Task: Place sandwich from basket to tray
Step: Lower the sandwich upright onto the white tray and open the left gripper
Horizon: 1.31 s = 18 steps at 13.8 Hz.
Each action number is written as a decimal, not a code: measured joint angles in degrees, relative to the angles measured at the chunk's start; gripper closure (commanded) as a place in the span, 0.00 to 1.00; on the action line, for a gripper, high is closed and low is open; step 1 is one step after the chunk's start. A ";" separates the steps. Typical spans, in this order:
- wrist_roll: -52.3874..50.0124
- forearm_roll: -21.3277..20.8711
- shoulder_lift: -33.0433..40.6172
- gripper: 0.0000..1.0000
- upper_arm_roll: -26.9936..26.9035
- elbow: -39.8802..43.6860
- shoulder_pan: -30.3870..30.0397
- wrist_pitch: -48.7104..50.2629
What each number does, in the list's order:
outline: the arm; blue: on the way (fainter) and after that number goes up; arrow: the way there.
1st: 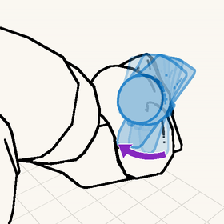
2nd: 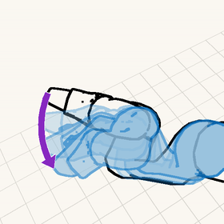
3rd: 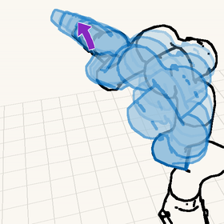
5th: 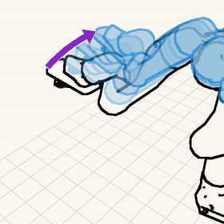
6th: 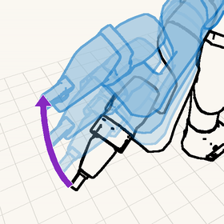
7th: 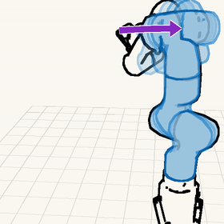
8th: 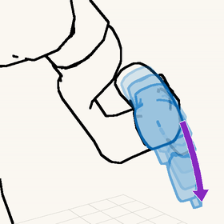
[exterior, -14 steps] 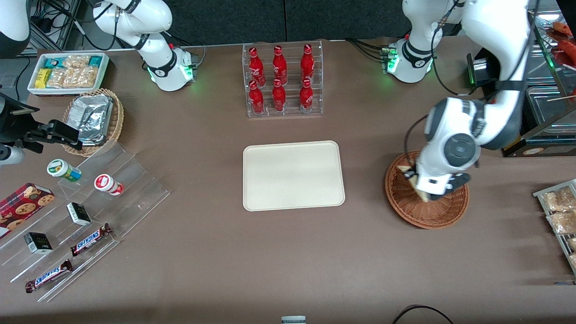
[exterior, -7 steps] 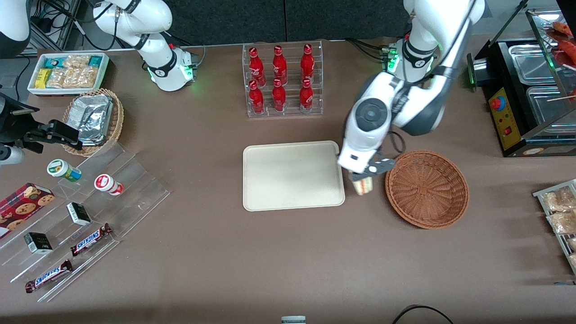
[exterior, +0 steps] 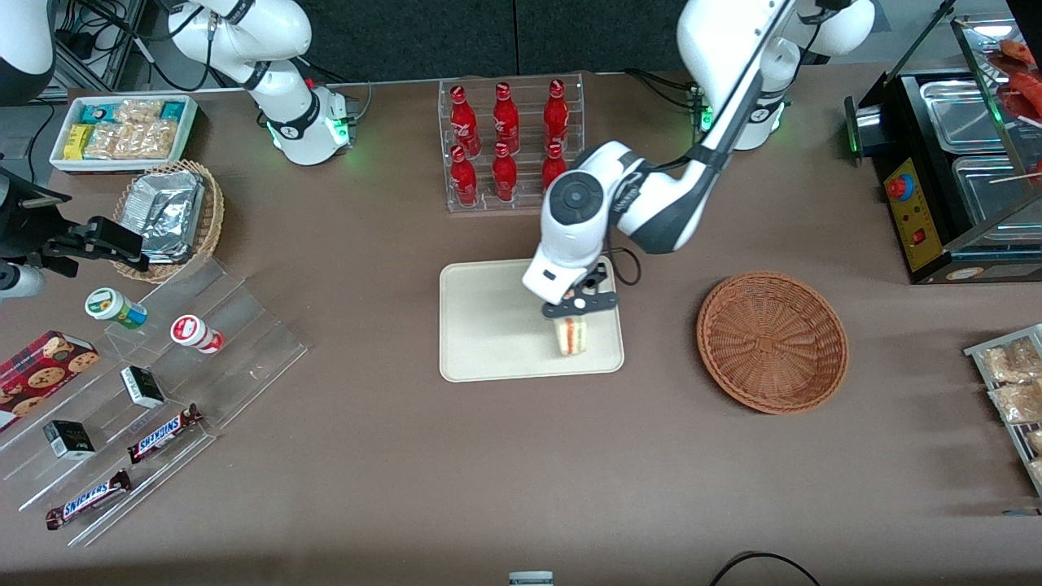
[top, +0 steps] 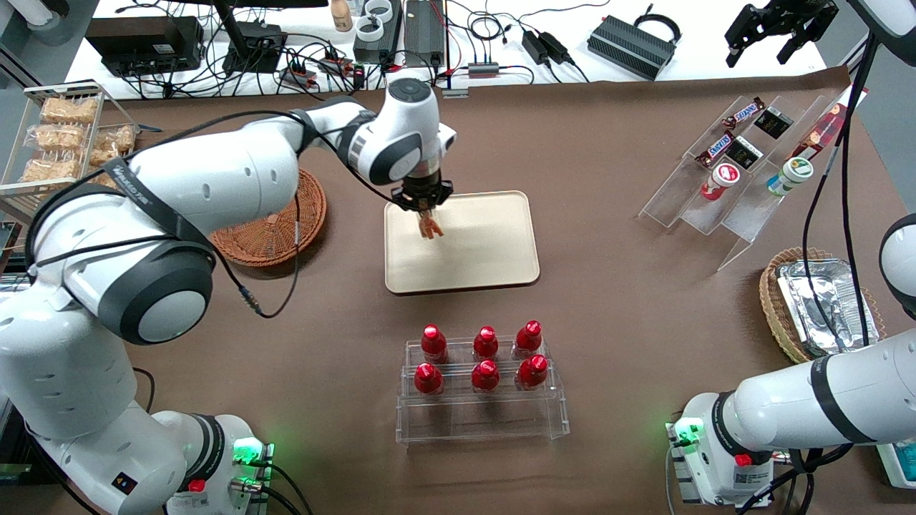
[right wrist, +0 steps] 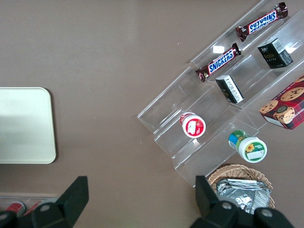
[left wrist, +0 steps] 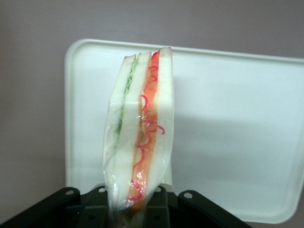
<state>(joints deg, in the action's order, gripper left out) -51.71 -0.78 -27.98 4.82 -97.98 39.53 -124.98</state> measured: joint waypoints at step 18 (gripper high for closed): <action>0.40 -4.45 -9.35 0.91 -0.19 4.06 4.82 -2.91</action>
<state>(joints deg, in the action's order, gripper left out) -51.31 -5.23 -37.32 4.63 -93.92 44.36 -127.89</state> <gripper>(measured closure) 0.819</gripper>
